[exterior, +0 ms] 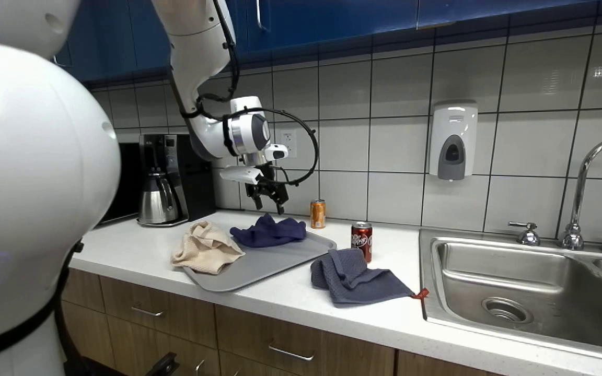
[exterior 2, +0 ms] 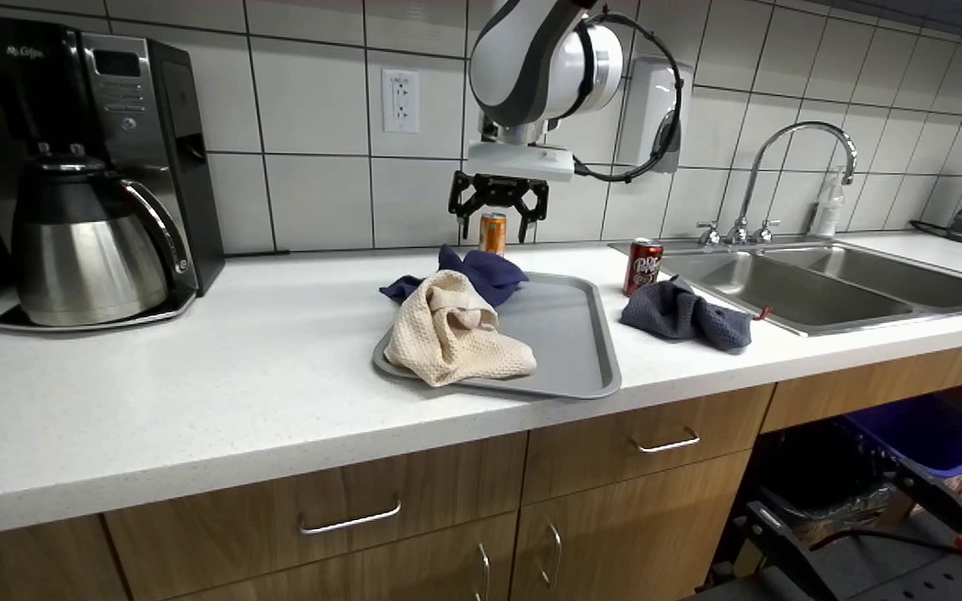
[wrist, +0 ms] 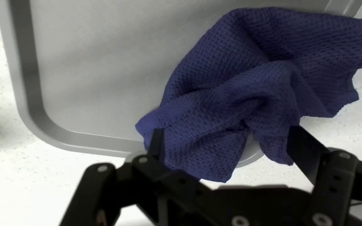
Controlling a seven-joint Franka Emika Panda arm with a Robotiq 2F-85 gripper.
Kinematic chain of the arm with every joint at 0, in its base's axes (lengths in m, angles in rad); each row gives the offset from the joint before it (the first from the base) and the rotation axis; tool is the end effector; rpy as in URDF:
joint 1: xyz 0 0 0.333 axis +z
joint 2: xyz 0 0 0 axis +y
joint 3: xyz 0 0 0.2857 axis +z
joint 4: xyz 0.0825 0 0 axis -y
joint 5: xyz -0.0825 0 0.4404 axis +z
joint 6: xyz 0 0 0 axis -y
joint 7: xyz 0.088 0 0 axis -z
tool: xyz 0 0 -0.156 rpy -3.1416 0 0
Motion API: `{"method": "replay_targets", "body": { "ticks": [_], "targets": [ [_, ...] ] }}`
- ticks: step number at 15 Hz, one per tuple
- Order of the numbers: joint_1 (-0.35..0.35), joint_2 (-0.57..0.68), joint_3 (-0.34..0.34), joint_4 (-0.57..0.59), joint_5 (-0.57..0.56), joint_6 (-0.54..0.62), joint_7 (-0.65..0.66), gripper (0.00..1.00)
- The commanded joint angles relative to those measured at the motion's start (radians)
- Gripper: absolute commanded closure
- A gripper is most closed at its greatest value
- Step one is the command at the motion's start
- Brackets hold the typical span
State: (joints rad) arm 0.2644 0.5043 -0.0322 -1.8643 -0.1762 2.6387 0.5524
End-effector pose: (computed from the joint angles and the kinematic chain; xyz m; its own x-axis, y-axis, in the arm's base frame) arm 0.6843 0.1623 0.1589 0.9428 -0.1654 0.2895 -0.1678 -0.9857 -0.0166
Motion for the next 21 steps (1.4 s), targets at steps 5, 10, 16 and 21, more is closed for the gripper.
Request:
{"method": "replay_targets", "body": {
  "ticks": [5, 10, 16, 21],
  "targets": [
    [0.051, 0.101, 0.004, 0.180, 0.025, -0.146, -0.025, 0.00],
    [0.076, 0.141, -0.005, 0.260, 0.015, -0.233, -0.005, 0.00],
    [0.084, 0.168, -0.010, 0.321, 0.010, -0.320, 0.013, 0.00],
    [0.078, 0.159, -0.005, 0.296, 0.003, -0.296, -0.002, 0.00]
  ]
}}
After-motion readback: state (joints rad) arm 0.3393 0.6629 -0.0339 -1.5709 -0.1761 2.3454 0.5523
